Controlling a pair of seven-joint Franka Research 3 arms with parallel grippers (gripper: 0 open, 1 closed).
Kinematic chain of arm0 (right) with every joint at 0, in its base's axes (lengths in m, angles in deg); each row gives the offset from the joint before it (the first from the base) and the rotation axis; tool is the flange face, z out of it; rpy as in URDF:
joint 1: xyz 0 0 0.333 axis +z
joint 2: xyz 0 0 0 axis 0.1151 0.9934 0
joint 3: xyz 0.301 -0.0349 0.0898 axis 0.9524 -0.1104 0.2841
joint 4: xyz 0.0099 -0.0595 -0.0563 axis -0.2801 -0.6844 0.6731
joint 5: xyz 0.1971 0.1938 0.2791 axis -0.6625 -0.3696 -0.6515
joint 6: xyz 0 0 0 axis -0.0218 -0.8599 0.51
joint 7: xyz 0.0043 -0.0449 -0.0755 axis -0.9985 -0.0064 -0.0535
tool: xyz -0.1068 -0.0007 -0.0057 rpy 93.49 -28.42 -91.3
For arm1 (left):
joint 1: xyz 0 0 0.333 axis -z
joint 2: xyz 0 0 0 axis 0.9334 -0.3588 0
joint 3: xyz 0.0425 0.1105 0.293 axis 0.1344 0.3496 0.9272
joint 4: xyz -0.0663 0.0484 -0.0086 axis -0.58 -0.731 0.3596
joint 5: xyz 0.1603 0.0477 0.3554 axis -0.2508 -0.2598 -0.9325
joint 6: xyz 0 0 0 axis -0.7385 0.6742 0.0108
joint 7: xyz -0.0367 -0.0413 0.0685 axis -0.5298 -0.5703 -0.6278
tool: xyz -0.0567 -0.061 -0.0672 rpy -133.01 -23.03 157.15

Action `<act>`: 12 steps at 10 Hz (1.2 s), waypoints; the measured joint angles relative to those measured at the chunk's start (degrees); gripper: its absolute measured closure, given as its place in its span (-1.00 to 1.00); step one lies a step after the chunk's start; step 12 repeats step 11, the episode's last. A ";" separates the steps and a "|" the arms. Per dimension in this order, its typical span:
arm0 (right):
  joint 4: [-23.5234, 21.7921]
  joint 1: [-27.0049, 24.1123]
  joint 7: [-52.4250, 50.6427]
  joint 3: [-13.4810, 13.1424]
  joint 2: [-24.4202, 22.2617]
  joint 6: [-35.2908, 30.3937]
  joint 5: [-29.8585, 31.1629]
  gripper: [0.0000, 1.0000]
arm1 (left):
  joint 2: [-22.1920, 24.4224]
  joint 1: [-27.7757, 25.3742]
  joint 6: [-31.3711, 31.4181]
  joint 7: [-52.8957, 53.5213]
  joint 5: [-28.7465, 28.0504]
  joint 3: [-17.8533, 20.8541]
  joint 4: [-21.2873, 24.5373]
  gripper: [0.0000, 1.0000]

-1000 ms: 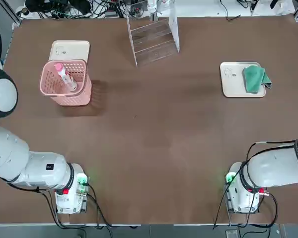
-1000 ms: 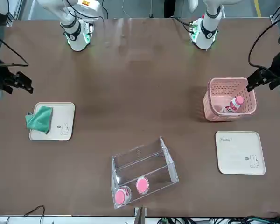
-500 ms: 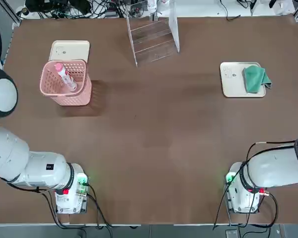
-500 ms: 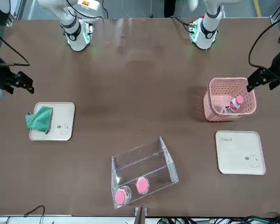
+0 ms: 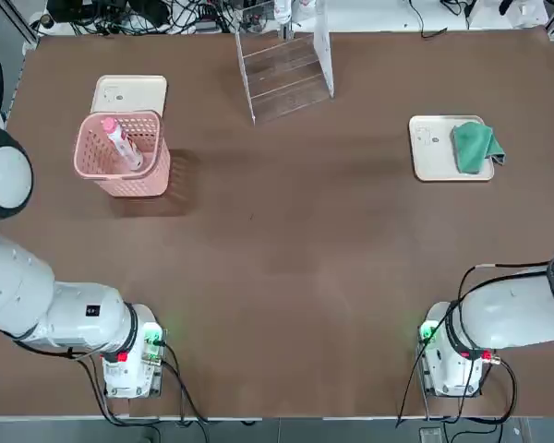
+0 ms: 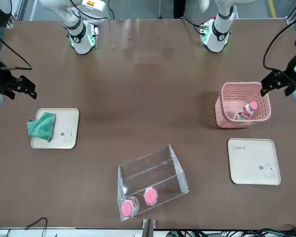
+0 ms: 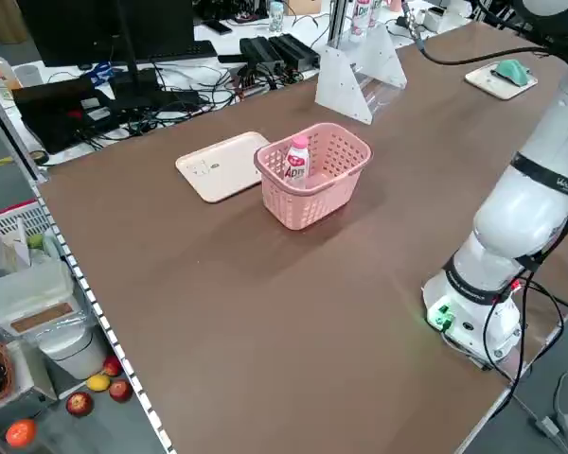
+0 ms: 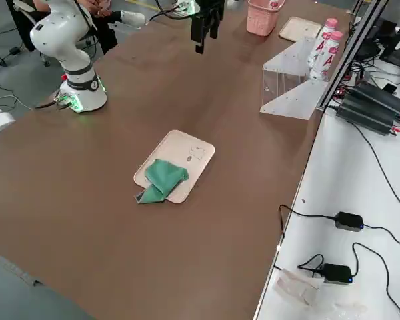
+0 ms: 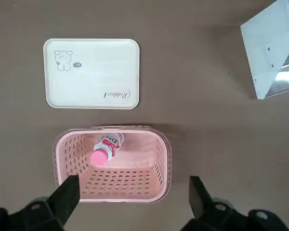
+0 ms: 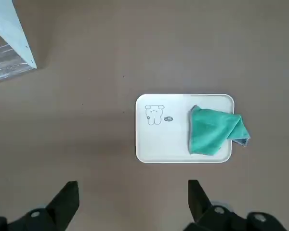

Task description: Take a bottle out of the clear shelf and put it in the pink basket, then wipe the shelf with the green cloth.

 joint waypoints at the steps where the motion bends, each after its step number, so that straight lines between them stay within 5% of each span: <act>1: 0.00 0.15 0.22 0.02 0.00 0.05 0.00 -1.00 | 0.00 0.00 0.00 0.00 0.00 0.00 0.02 -1.00; 12: 0.00 0.32 0.50 0.06 0.00 0.61 0.00 -1.00 | 0.00 -0.03 -0.74 0.02 0.00 0.03 0.23 -1.00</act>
